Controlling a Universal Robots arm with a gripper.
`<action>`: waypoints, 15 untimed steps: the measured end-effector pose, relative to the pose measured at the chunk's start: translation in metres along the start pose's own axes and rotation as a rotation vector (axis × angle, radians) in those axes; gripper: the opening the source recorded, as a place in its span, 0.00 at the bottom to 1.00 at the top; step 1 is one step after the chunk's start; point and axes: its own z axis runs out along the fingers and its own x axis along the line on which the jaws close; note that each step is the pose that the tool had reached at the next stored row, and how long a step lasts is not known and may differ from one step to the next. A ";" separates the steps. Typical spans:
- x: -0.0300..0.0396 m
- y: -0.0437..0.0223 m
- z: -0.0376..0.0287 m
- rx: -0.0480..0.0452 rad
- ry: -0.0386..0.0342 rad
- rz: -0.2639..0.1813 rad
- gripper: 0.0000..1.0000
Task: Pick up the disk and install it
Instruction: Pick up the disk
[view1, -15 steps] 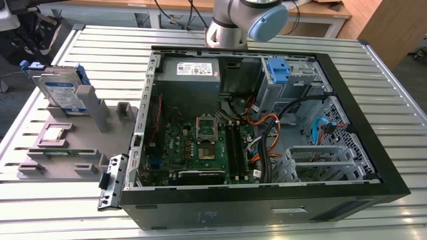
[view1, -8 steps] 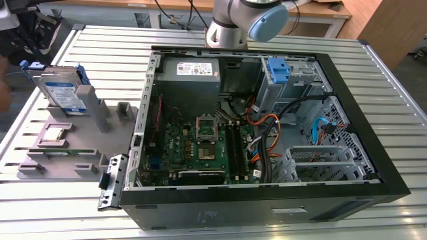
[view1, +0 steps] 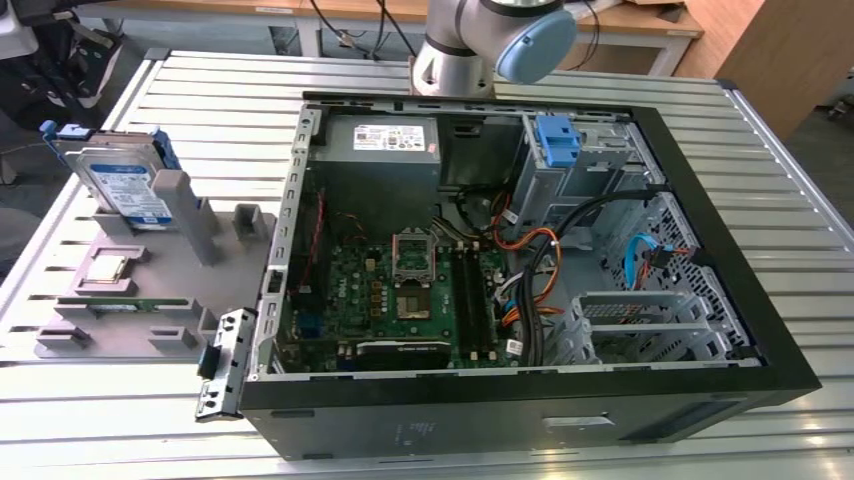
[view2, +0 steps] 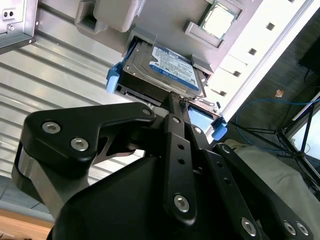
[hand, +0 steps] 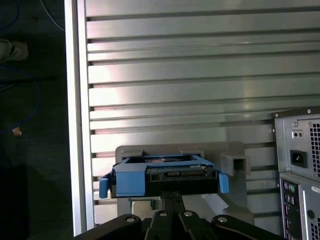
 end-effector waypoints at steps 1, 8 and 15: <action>0.0000 0.0000 0.0000 0.0000 0.0000 0.000 0.11; 0.0000 0.0000 -0.0002 -0.0002 0.0004 -0.007 0.11; 0.0000 0.0000 -0.0001 -0.0029 0.0038 -0.072 0.11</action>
